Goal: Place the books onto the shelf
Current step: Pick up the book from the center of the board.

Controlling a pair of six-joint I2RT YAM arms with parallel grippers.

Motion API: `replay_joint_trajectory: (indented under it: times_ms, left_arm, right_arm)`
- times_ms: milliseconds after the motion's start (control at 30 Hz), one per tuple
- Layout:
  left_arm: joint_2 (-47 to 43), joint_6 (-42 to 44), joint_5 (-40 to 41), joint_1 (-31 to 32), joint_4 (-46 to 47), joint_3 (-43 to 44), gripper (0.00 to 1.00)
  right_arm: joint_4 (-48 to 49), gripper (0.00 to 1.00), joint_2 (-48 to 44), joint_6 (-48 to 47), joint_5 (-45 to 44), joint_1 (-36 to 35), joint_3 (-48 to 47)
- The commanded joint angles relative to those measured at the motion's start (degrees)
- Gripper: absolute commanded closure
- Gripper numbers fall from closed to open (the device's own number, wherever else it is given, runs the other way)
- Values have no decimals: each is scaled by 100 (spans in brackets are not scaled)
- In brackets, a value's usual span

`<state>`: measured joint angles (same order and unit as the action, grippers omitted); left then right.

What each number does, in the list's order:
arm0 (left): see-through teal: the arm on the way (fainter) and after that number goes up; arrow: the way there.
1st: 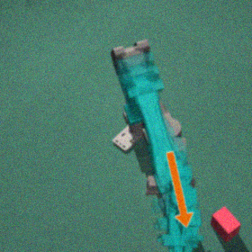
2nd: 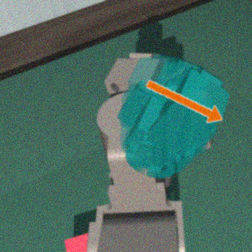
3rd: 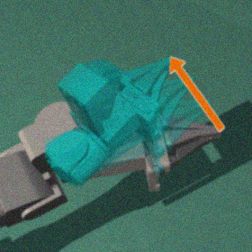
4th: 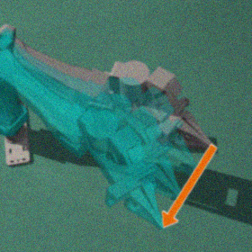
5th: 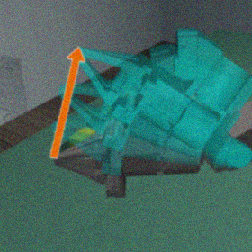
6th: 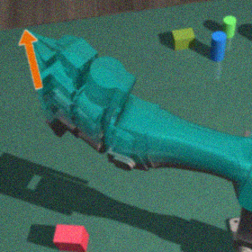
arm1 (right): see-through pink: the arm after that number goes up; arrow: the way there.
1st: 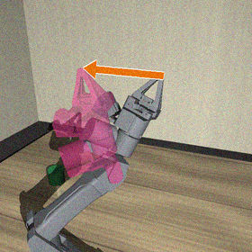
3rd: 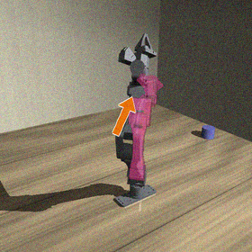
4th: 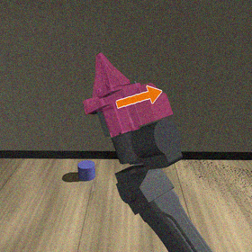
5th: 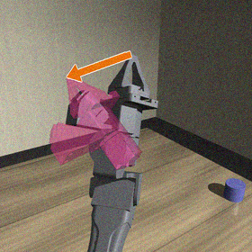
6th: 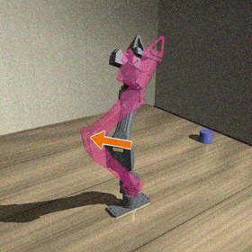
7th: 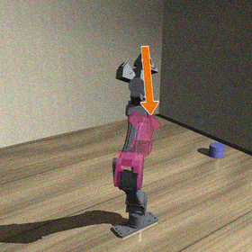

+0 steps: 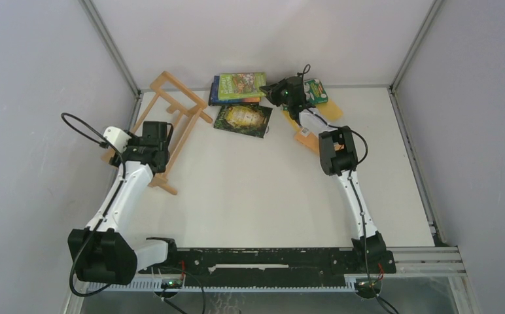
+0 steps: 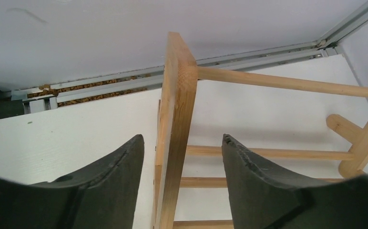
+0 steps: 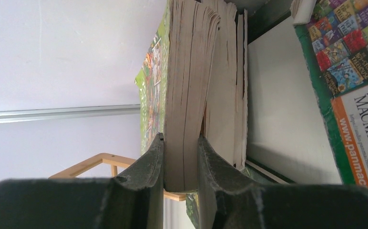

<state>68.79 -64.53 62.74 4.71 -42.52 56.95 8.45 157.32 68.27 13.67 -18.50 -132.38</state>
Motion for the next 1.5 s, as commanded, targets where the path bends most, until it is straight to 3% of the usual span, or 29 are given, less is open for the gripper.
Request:
replay_joint_trajectory:
  times_ms: [0, 167, 600, 967, 1300, 1467]
  left_arm:
    - [-327, 32, 44, -36, 186, -126, 32]
    - [-537, 255, -126, -33, 323, -80, 25]
    - [-1047, 617, -481, 81, 333, 30, 20]
    - [-1123, 963, -660, 707, 360, 425, 18]
    - [-836, 1263, -1991, 870, 1152, 425, 15]
    - [-649, 1246, -2267, 989, 1325, 535, 11]
  right_arm:
    - [220, 100, -660, -313, 170, -89, 223]
    - [326, 100, -918, -312, 93, -93, 601]
    - [953, 100, -1830, -36, 113, -97, 2056]
    - [1555, 100, -2705, 350, 285, -87, 3238]
    - [2070, 100, -3468, 881, 678, -6, 4043]
    - [2196, 100, -3877, 945, 800, -22, 4474]
